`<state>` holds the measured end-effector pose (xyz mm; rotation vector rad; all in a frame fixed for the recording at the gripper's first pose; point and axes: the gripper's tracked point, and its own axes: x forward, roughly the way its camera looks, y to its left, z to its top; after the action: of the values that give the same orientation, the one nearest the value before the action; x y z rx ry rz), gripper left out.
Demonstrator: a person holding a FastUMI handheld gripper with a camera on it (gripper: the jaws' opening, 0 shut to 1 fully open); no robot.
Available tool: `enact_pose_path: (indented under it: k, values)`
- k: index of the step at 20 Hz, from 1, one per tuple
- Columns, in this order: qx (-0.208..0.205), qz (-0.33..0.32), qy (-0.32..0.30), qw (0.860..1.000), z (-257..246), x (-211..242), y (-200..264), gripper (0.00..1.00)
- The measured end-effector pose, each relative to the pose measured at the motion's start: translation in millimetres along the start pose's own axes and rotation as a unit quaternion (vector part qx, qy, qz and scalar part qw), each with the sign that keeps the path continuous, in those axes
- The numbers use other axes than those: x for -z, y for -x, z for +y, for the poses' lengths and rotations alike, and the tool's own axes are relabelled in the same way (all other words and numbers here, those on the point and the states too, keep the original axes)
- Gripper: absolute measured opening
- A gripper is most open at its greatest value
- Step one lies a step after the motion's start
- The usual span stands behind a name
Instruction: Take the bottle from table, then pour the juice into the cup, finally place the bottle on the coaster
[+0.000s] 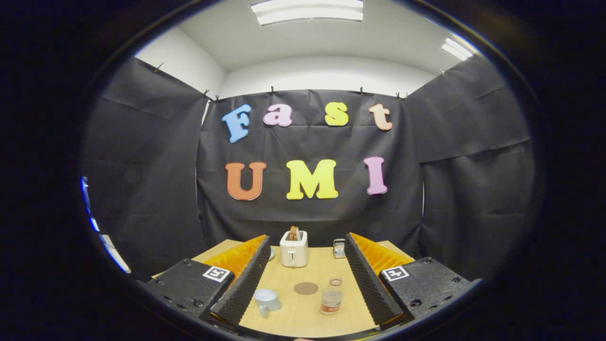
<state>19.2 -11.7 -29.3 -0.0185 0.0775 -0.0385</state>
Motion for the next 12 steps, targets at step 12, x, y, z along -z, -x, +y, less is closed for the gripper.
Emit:
enact_pose_path:
  k: [12]
  values:
    - [0.017, 0.019, 0.005, 1.000, -18, 56, -27, 1.00]
